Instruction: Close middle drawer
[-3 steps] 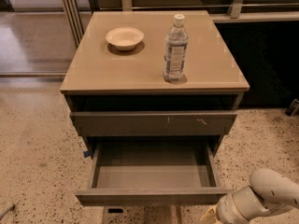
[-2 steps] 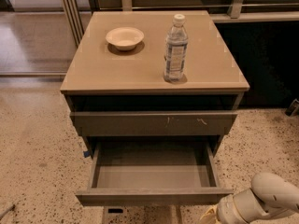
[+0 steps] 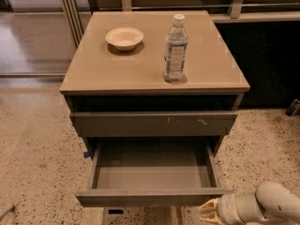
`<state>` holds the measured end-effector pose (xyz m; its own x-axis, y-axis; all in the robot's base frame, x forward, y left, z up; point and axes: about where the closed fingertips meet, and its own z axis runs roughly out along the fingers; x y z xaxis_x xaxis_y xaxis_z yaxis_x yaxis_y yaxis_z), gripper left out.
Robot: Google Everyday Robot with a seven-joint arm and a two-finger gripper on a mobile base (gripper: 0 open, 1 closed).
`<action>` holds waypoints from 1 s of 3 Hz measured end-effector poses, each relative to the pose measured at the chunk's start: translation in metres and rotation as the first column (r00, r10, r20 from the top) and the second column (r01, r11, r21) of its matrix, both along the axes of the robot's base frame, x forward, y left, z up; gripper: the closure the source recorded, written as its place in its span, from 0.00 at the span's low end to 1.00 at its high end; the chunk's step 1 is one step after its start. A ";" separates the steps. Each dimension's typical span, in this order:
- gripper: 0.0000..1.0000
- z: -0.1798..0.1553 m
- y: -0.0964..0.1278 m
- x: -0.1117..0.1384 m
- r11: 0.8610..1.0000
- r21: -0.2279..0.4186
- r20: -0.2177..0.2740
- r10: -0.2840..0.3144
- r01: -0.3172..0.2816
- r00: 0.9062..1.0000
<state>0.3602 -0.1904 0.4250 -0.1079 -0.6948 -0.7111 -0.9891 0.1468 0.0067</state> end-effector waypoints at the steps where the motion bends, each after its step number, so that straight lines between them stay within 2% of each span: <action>1: 1.00 -0.009 -0.004 0.031 1.000 0.018 0.088 -0.019 0.017 0.996; 3: 1.00 -0.022 -0.006 0.068 0.998 0.049 0.139 -0.052 0.046 0.989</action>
Offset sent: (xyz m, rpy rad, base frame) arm 0.0883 -0.0139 -0.0311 0.0455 -0.1717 -0.0698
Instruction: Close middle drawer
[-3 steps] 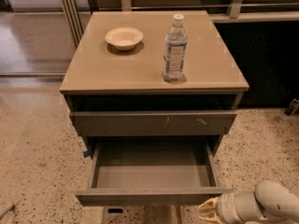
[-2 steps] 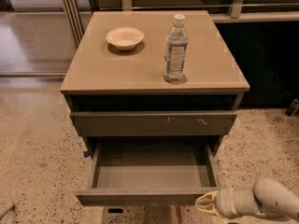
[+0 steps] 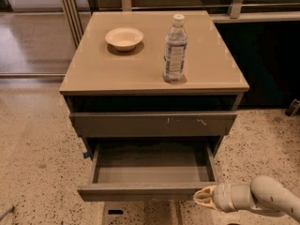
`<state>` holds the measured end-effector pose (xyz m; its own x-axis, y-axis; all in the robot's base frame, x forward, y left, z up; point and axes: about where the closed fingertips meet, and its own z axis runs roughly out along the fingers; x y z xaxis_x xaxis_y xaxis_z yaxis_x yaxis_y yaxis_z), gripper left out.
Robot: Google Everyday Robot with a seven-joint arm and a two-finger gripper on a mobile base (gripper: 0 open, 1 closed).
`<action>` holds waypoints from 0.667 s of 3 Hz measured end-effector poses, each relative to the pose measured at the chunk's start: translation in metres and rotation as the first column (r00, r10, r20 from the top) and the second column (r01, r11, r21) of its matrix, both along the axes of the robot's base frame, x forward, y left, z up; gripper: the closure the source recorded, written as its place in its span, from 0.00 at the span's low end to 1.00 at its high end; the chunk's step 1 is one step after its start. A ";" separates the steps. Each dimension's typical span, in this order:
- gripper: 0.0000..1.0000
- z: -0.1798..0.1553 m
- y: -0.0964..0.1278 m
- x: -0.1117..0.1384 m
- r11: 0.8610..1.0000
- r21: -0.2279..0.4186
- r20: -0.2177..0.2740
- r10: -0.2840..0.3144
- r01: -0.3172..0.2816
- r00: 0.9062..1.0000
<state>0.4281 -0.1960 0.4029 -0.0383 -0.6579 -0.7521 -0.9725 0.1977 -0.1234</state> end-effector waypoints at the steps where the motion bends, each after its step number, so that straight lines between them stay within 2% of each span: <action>1: 1.00 0.003 0.003 0.018 1.000 0.010 0.015 -0.006 0.005 1.000; 2: 1.00 0.003 0.003 0.018 1.000 0.010 0.015 -0.006 0.005 1.000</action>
Offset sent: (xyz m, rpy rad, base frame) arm 0.0919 0.0085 0.0130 0.0377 -0.0696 -0.0323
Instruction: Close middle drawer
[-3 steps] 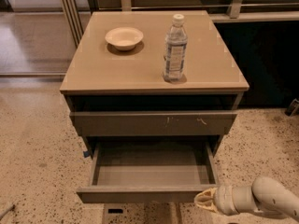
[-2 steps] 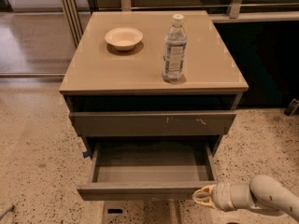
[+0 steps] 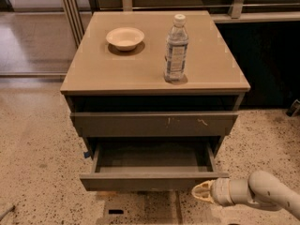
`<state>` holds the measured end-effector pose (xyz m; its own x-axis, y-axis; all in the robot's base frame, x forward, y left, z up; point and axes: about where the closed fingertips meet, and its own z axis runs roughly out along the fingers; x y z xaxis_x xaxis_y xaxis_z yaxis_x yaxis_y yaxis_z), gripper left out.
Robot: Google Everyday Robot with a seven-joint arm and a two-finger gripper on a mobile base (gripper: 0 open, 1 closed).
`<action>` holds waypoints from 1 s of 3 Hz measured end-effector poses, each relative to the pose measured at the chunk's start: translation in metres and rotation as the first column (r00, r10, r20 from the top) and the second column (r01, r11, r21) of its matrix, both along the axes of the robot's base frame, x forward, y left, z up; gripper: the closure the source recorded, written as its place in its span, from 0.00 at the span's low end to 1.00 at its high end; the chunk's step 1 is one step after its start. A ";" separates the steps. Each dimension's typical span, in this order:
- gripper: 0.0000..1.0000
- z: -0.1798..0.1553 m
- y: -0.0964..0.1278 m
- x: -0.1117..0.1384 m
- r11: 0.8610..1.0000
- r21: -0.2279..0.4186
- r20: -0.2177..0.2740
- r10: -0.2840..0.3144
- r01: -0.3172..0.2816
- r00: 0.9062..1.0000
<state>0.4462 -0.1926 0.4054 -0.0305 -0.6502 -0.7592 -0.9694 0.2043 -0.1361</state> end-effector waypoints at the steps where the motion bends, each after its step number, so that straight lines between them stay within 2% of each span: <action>1: 1.00 -0.002 0.002 0.008 0.999 -0.031 0.016 -0.019 0.020 1.000; 3: 1.00 -0.005 0.013 0.036 0.983 -0.175 0.067 -0.051 0.062 0.996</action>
Offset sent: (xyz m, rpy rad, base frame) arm 0.0457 0.0097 -0.0042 -0.2013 -0.0879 -0.0906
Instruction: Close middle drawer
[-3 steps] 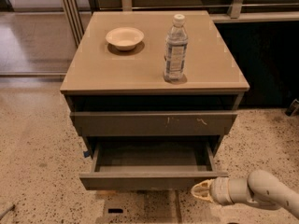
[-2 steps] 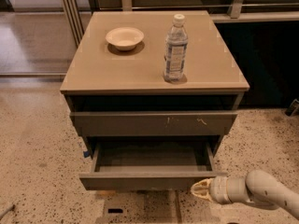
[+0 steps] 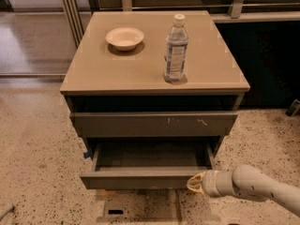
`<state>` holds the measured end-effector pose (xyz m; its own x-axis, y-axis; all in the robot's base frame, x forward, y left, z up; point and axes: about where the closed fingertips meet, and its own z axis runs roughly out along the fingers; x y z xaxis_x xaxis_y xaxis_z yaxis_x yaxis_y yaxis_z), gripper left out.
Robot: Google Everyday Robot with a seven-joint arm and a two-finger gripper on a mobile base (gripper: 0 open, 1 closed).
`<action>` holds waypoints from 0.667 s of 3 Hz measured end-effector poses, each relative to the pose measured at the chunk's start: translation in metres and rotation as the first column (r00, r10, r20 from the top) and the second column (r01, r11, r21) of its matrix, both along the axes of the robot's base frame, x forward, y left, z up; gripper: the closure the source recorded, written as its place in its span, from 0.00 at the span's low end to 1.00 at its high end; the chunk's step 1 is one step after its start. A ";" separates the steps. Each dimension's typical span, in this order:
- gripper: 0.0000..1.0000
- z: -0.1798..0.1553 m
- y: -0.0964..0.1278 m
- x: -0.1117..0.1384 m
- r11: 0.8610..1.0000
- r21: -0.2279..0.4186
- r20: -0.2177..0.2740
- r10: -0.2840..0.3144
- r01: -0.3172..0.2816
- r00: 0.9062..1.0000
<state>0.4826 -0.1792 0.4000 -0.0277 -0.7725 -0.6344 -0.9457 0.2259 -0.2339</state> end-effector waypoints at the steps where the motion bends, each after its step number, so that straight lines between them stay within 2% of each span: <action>1: 1.00 0.000 0.001 0.002 1.000 -0.004 0.005 -0.001 0.001 1.000; 2: 1.00 -0.004 0.012 0.030 0.998 -0.057 0.074 -0.014 0.018 0.997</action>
Offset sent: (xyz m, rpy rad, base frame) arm 0.0594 0.0202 -0.0063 -0.1321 -0.1419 -0.0244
